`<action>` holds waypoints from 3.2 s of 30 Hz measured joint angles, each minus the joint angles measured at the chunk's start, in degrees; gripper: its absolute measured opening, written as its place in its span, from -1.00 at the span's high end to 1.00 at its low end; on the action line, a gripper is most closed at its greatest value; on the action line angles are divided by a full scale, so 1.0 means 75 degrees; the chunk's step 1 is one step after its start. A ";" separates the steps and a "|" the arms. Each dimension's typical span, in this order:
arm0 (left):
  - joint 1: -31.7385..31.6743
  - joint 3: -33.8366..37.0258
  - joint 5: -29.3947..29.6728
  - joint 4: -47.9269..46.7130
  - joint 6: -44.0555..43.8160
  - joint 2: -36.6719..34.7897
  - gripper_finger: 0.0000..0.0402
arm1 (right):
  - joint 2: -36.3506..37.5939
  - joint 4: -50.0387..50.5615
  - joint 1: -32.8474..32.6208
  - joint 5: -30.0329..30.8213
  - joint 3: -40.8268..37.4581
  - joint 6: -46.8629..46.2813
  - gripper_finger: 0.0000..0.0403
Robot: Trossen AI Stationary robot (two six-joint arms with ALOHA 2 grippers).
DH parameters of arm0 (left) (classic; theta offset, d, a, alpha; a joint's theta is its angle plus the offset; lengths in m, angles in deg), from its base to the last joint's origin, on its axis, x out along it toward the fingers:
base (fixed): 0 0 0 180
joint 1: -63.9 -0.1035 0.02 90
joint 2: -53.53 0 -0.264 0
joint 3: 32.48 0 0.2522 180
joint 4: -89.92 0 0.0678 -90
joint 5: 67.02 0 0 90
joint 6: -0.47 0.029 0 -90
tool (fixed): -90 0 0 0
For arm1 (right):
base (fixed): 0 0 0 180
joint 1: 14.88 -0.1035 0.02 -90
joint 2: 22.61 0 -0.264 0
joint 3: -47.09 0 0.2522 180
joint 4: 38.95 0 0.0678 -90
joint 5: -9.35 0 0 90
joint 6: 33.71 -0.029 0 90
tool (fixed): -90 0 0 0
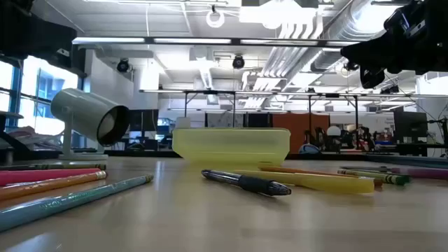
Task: Pick & place school supplies into a supply box
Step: Put the scissors into the supply box
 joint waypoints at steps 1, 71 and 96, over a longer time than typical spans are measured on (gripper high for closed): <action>0.0001 0.0000 0.0000 0.0001 0.0000 0.0001 0.75 | 0.0002 0.0000 0.0000 0.0000 0.0000 -0.0002 1.00; 0.0001 0.0000 -0.7472 0.0150 -0.0819 -0.0002 0.75 | 0.0001 0.0001 0.0006 0.0529 0.0000 0.0003 1.00; -0.0002 -0.0003 0.0206 0.0019 -0.1352 -0.0002 0.75 | 0.0003 0.0131 0.0006 0.0846 0.0000 0.0144 1.00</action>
